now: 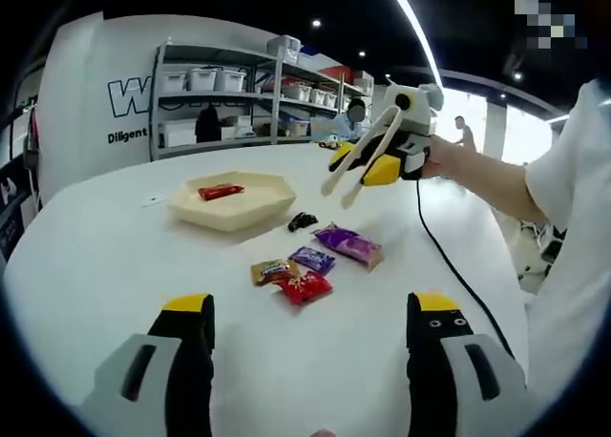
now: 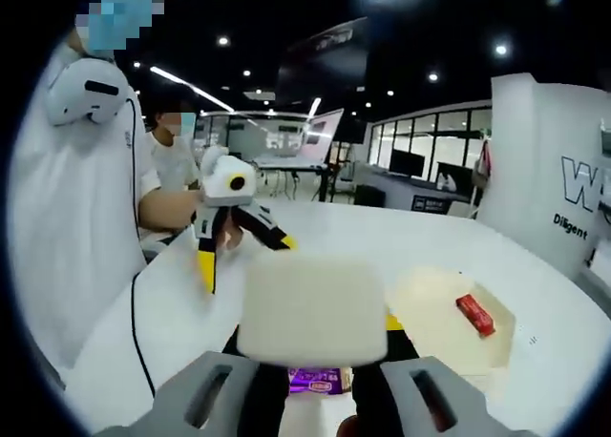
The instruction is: Place the target food into the container with the food tongs after gripping and lifting it, then release it inside without dropping or visibly crushing the food.
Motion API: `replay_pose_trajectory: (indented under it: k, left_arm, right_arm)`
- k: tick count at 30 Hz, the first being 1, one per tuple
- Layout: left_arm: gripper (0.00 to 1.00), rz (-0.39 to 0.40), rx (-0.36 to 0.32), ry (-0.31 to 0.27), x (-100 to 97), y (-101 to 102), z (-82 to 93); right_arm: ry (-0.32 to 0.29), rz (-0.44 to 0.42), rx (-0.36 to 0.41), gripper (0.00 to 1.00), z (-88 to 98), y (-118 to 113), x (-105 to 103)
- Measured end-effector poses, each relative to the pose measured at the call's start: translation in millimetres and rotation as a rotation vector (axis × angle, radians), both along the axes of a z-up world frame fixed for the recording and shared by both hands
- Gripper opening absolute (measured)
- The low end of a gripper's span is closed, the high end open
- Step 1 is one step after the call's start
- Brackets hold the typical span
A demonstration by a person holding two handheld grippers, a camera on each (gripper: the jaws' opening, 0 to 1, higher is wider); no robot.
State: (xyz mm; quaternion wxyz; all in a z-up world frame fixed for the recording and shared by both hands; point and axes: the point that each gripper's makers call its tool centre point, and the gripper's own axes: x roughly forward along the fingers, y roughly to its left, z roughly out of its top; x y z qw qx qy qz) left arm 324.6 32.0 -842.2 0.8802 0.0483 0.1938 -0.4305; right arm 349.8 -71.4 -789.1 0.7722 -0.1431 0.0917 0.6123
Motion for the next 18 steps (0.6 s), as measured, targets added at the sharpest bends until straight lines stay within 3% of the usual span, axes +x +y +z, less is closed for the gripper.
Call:
replay_pose_trajectory:
  k: [18]
  left_arm:
    - [0.81,-0.005,-0.005,0.006,-0.7,-3.5,-2.5]
  right_arm:
    - [0.010,-0.013,-0.014,0.18,-16.9,-2.7,-20.8]
